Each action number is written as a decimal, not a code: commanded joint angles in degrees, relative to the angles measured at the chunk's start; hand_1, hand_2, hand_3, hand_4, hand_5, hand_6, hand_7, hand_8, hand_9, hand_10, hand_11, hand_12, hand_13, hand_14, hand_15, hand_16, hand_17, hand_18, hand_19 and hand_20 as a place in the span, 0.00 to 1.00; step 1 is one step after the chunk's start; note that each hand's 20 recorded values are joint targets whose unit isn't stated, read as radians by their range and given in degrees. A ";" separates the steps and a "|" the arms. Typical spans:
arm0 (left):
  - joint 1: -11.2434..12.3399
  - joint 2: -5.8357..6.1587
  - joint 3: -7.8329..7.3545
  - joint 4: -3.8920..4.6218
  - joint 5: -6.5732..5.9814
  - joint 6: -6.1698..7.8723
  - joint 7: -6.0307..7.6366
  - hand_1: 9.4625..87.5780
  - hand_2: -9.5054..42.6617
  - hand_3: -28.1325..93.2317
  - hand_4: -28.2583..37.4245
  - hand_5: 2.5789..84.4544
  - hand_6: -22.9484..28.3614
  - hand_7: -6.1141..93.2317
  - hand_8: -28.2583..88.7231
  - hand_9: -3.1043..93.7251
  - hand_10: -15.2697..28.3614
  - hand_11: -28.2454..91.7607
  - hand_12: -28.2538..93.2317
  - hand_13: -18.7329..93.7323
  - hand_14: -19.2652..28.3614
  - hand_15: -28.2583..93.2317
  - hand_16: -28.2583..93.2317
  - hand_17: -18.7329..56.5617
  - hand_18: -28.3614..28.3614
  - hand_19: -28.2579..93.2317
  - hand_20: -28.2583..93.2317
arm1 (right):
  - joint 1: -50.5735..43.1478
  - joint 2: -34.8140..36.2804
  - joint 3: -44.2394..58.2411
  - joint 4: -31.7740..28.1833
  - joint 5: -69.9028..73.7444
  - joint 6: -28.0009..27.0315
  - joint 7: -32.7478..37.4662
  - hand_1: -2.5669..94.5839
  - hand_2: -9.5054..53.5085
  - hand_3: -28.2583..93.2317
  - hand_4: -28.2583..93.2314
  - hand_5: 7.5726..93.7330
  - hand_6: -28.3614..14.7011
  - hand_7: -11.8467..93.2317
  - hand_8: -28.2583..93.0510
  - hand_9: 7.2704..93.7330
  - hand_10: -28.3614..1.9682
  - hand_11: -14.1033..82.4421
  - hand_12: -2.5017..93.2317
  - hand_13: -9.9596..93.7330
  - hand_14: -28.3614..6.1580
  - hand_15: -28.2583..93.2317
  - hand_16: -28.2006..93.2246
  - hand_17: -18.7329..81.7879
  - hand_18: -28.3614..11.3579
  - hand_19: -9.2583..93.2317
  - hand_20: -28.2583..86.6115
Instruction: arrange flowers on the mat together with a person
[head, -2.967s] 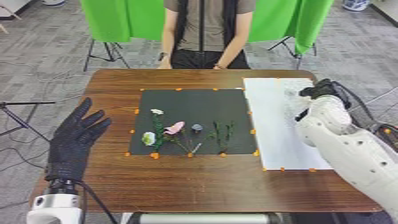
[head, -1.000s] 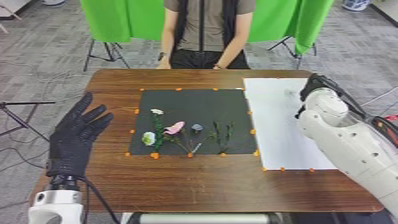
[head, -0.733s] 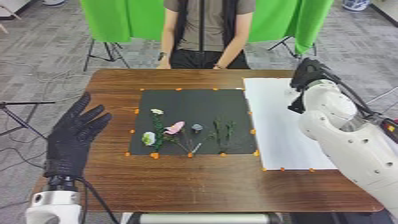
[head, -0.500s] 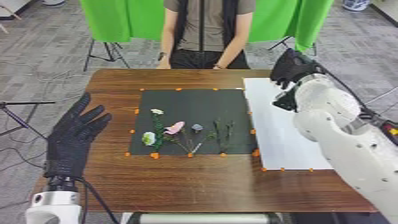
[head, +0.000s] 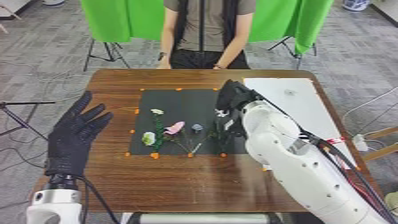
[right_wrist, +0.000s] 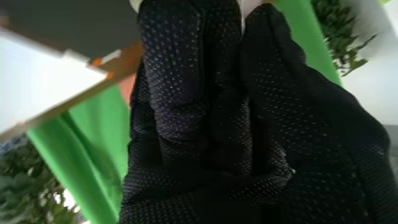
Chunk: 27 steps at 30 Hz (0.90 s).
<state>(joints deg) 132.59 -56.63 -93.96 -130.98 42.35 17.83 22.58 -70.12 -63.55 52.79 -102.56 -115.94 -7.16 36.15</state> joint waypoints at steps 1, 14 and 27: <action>-0.62 -0.89 0.28 0.56 0.86 -1.36 -1.54 0.16 0.28 0.88 0.02 0.37 0.55 0.15 0.17 0.39 0.74 0.39 0.32 0.41 0.90 0.54 0.19 0.16 0.94 0.67 0.27 | 1.08 -1.08 -2.81 3.13 -1.22 2.34 1.27 0.66 0.00 0.76 0.00 0.85 0.70 0.34 0.20 0.99 0.79 0.23 0.38 0.89 0.74 0.59 0.49 0.52 0.52 0.63 0.40; -0.77 -1.50 -0.06 0.65 1.67 -2.51 -2.99 0.15 0.28 0.88 0.02 0.37 0.55 0.15 0.17 0.39 0.74 0.39 0.32 0.41 0.90 0.54 0.19 0.16 0.94 0.67 0.27 | -1.89 -0.13 -0.50 0.86 -0.12 -0.77 4.96 0.55 0.00 0.79 0.00 0.73 0.71 0.29 0.17 0.94 0.69 0.36 0.32 0.86 0.63 0.70 0.40 0.49 0.33 0.74 0.39; -0.15 -2.07 -0.16 0.49 2.00 -2.35 -3.24 0.16 0.28 0.88 0.02 0.37 0.55 0.15 0.17 0.39 0.75 0.39 0.32 0.41 0.90 0.54 0.18 0.16 0.94 0.67 0.27 | -3.34 1.03 1.99 -4.21 -2.69 -3.18 4.58 0.40 0.00 0.77 0.03 0.62 0.67 0.24 0.12 0.91 0.55 0.51 0.23 0.85 0.57 0.78 0.40 0.49 0.21 0.78 0.39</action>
<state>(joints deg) 131.57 -57.73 -93.96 -130.67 43.79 15.95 19.85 -72.83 -63.92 53.69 -103.35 -116.74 -10.61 40.93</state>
